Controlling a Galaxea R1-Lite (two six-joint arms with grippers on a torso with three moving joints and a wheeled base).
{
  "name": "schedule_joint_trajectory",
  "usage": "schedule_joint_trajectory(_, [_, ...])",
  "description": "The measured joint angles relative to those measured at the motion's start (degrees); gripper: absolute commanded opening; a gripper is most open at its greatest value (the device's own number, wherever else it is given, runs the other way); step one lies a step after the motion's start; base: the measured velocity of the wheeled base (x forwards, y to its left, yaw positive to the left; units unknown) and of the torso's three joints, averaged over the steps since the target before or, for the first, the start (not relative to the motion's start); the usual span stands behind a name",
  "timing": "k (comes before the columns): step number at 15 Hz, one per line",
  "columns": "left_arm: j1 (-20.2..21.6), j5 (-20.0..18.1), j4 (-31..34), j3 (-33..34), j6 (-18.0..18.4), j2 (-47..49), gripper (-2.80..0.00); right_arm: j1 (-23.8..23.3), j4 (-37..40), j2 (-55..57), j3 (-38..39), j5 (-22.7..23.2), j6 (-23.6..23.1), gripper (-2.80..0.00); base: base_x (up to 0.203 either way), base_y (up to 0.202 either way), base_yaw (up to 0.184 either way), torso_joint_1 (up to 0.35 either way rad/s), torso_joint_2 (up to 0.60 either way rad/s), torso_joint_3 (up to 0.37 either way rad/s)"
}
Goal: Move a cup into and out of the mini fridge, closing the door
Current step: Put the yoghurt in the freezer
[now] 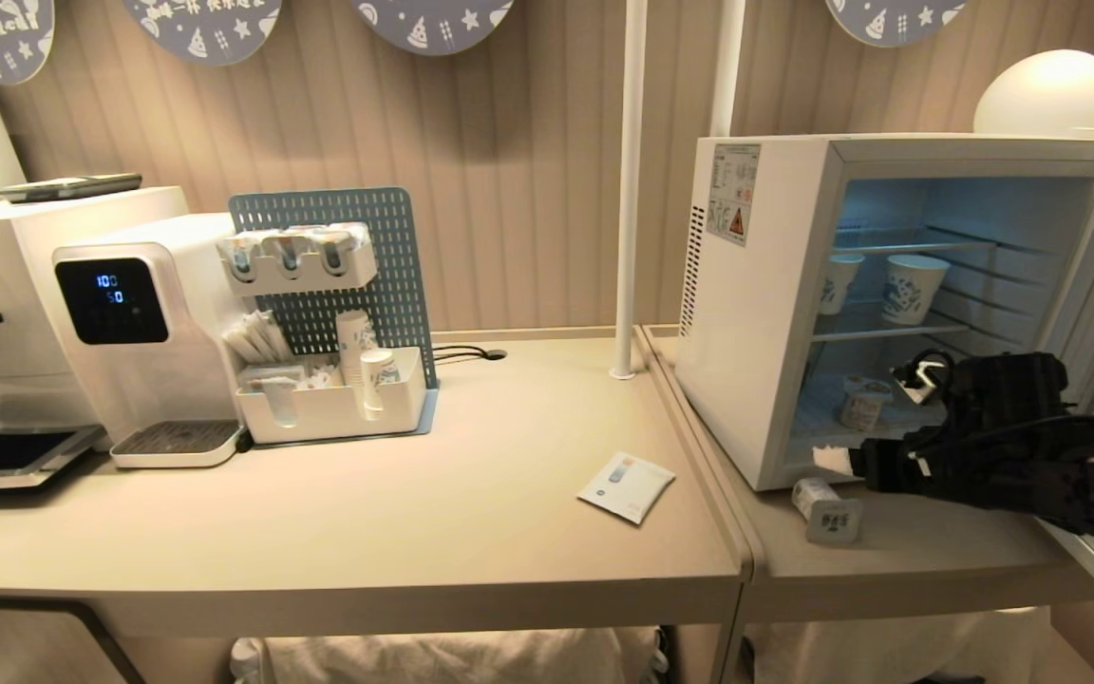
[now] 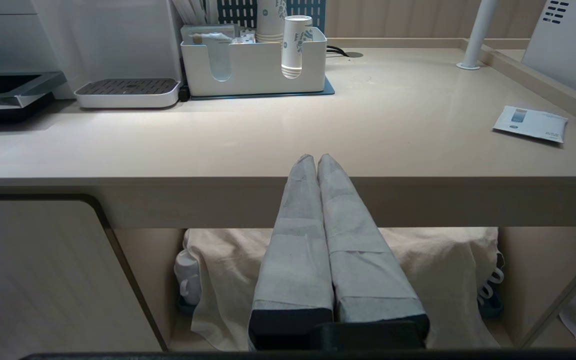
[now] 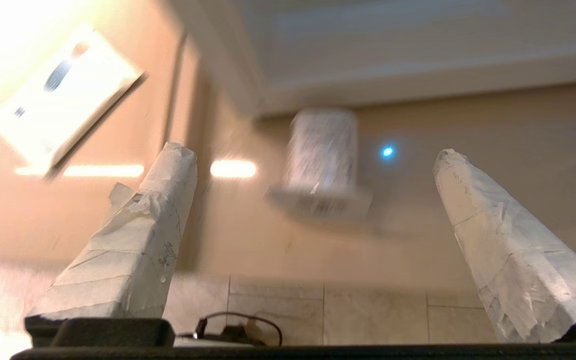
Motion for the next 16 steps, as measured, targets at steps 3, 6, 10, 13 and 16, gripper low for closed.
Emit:
schedule_joint_trajectory(3, [0.0,0.0,0.0,0.0,0.0,0.0,-2.80,0.5,0.1,-8.0,8.6,1.2,-1.7,0.00,0.000,0.000,0.000,0.000,0.00,0.000])
schedule_joint_trajectory(6, [0.0,0.0,0.0,0.0,0.0,0.0,-2.80,0.7,0.2,-9.7,12.1,2.1,-2.3,0.00,0.000,0.000,0.000,0.000,0.00,0.000])
schedule_joint_trajectory(10, [0.0,0.0,0.0,0.0,0.0,0.0,-2.80,0.6,-0.6,-4.3,11.7,1.8,-2.6,0.00,0.000,0.000,0.000,0.000,0.00,0.000])
schedule_joint_trajectory(13, [0.0,0.0,0.0,0.0,0.0,0.0,-2.80,0.5,-2.5,2.0,8.0,1.2,-2.6,0.00,0.000,0.000,0.000,0.000,0.00,0.000])
schedule_joint_trajectory(16, [0.0,0.0,0.0,0.0,0.0,0.0,-2.80,0.2,-2.9,8.4,3.1,-0.9,-2.6,0.00,0.000,0.000,0.000,0.000,0.00,0.000])
